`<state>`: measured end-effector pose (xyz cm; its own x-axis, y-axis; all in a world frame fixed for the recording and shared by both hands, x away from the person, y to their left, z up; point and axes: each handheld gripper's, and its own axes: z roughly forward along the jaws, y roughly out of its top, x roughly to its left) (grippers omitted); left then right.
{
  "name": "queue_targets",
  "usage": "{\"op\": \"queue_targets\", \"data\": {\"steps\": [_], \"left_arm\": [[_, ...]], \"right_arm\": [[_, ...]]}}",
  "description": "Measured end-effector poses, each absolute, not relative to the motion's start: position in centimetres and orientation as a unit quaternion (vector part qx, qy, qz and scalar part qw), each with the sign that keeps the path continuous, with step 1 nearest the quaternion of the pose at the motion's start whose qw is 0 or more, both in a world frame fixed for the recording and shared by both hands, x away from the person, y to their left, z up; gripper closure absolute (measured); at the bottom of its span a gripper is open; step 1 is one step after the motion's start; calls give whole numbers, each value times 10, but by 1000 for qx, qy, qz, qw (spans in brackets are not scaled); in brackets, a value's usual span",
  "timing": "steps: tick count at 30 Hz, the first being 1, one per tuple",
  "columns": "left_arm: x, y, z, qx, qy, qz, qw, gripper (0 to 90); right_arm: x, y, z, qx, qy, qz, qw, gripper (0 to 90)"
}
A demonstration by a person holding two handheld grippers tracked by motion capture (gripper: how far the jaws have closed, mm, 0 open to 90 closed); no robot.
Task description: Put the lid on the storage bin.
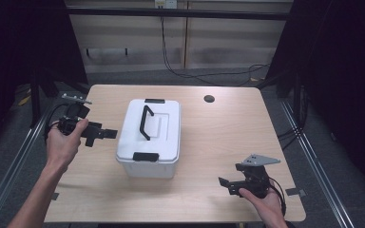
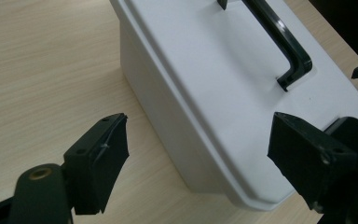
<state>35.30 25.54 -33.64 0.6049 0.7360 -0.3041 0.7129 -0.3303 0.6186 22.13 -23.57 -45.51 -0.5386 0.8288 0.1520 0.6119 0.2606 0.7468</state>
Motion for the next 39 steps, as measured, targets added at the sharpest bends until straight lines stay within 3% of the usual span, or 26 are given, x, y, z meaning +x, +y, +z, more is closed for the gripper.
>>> {"op": "queue_targets", "data": {"steps": [24,39], "left_arm": [[306,306,-389,816,454,21,357,185],[278,304,-437,817,451,46,356,180]], "right_arm": [[221,-236,-455,468,780,393,137,139],[225,-234,-460,475,781,380,141,142]]}}
